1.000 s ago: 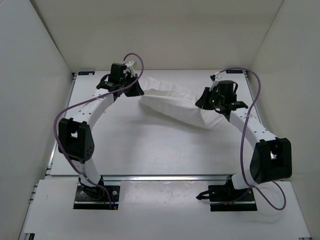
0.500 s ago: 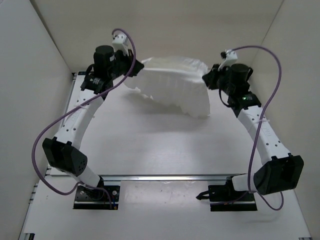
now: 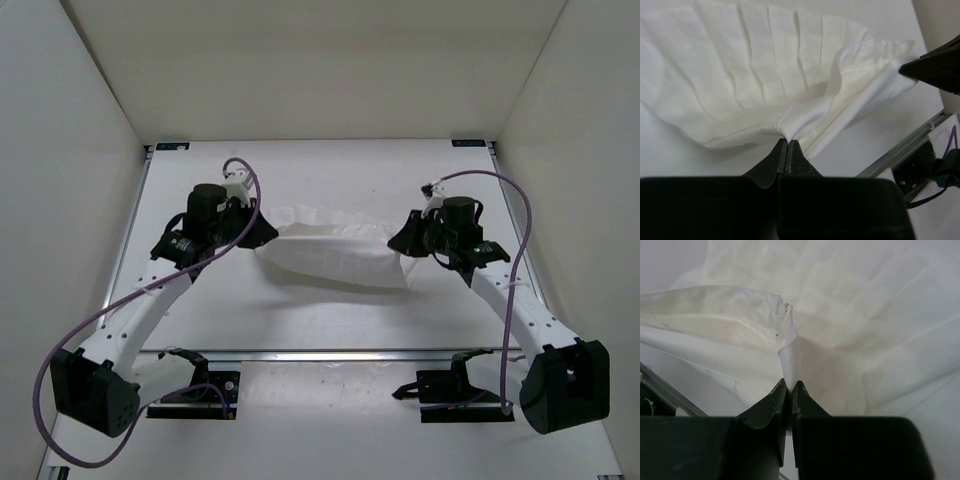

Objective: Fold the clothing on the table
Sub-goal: Fold the skirt

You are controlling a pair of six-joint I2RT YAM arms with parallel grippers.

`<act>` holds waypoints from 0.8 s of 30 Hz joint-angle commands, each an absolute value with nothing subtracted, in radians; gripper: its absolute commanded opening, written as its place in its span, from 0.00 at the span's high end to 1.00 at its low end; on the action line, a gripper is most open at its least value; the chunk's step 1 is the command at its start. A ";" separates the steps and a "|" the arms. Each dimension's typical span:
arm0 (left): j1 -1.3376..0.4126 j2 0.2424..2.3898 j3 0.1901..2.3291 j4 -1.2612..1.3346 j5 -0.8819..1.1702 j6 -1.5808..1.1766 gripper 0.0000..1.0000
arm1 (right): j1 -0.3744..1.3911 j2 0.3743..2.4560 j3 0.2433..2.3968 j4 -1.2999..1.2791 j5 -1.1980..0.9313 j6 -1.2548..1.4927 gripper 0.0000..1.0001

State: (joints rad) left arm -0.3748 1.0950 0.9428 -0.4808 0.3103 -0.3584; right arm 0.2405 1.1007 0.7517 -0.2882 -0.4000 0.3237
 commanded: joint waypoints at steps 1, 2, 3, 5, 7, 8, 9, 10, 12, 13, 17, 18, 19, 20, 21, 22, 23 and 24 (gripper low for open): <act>-0.321 1.194 1.056 -0.397 0.239 -0.373 1.00 | 0.144 1.181 0.848 -0.265 -0.339 0.275 1.00; -0.327 1.265 1.084 -0.396 0.241 -0.379 1.00 | 0.134 1.227 0.876 -0.259 -0.350 0.261 0.99; -0.325 1.349 1.135 -0.381 0.229 -0.380 1.00 | 0.133 1.261 0.900 -0.264 -0.342 0.249 0.99; -0.315 1.440 1.180 -0.324 0.221 -0.432 1.00 | 0.121 1.356 0.942 -0.241 -0.334 0.241 1.00; -0.289 1.529 1.209 -0.296 0.222 -0.471 1.00 | 0.107 1.436 0.966 -0.216 -0.365 0.248 1.00; -0.275 1.581 1.216 -0.287 0.224 -0.477 1.00 | 0.101 1.474 0.980 -0.201 -0.379 0.245 1.00; -0.267 1.626 1.230 -0.293 0.213 -0.486 1.00 | 0.101 1.495 0.994 -0.204 -0.386 0.248 0.99; -0.262 1.643 1.244 -0.296 0.218 -0.482 0.94 | 0.098 1.531 0.997 -0.195 -0.393 0.249 0.92; -0.247 1.701 1.264 -0.311 0.207 -0.474 0.85 | 0.109 1.581 1.029 -0.213 -0.413 0.238 0.78; -0.252 1.709 1.284 -0.321 0.209 -0.468 0.62 | 0.113 1.580 1.037 -0.221 -0.411 0.235 0.54; -0.256 1.723 1.366 -0.383 0.161 -0.425 0.01 | 0.121 1.548 1.042 -0.273 -0.368 0.221 0.13; -0.249 1.715 1.380 -0.400 0.166 -0.416 0.01 | 0.112 1.517 1.051 -0.282 -0.370 0.230 0.07; -0.235 1.701 1.390 -0.406 0.198 -0.413 0.01 | 0.098 1.508 1.049 -0.287 -0.358 0.232 0.06; -0.223 1.689 1.397 -0.400 0.222 -0.410 0.02 | 0.088 1.481 1.048 -0.314 -0.365 0.235 0.06; -0.218 1.662 1.393 -0.403 0.241 -0.410 0.04 | 0.080 1.451 1.043 -0.327 -0.367 0.224 0.06; -0.227 1.635 1.387 -0.393 0.267 -0.405 0.05 | 0.074 1.430 1.037 -0.328 -0.365 0.219 0.06; -0.244 1.626 1.373 -0.402 0.285 -0.405 0.13 | 0.078 1.398 1.031 -0.339 -0.376 0.221 0.07; -0.253 1.599 1.365 -0.400 0.293 -0.400 0.26 | 0.072 1.367 1.008 -0.324 -0.389 0.222 0.11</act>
State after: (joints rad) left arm -0.2333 1.7042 1.3548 -0.3901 0.2302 -0.4297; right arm 0.0868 1.4723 1.0023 -0.3271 -0.3779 0.2356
